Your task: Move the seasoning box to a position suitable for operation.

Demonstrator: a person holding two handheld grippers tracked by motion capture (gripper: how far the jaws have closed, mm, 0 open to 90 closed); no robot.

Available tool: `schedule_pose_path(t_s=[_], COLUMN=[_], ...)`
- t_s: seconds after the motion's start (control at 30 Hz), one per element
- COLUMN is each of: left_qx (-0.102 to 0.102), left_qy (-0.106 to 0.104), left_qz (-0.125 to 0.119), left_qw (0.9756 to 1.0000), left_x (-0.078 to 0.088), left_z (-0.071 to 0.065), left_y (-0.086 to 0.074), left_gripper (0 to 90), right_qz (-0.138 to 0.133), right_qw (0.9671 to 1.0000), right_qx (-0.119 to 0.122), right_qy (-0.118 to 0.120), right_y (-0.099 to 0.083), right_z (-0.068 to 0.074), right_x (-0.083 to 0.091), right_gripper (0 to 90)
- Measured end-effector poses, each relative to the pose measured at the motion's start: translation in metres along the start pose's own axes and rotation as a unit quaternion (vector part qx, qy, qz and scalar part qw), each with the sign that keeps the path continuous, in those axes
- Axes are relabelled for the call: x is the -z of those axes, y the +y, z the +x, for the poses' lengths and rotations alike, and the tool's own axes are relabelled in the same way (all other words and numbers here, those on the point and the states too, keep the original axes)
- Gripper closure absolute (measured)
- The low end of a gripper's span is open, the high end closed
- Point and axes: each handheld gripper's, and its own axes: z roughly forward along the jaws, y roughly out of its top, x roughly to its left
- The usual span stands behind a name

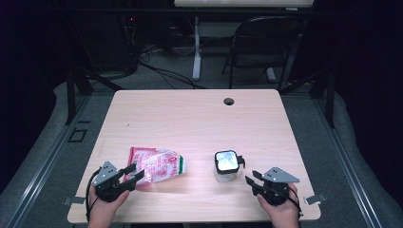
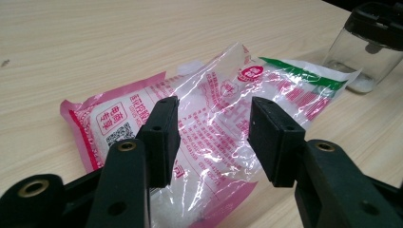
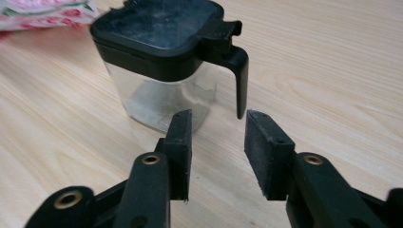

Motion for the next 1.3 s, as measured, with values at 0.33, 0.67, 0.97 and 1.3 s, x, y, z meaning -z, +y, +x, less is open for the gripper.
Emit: schedule_pose_path(t_s=[0.33,0.67,0.97,1.3], left_qx=[0.016,0.009,0.011,0.027], left_qy=[-0.007,0.005,0.019,0.038], left_qz=[0.005,0.017,-0.001,-0.006], left_qw=[0.9998,0.9998,0.9998,0.9989], left_x=[0.000,0.011,0.029,0.049], left_z=[0.005,0.000,-0.002,0.002], left_y=[-0.002,-0.003,-0.009,-0.019], left_gripper=[56.1,60.4,59.5,62.5], right_qz=[0.005,0.007,0.018,0.034], right_qw=[0.9998,0.9994,0.9994,0.9986], right_qx=[-0.018,-0.025,-0.020,-0.014], right_qy=[-0.006,-0.022,-0.023,-0.037], right_y=[-0.002,0.004,0.013,0.024], right_z=[-0.008,-0.009,-0.007,-0.006], right_x=[-0.007,-0.012,-0.040,-0.063], right_gripper=[58.4,62.6,65.4,70.6])
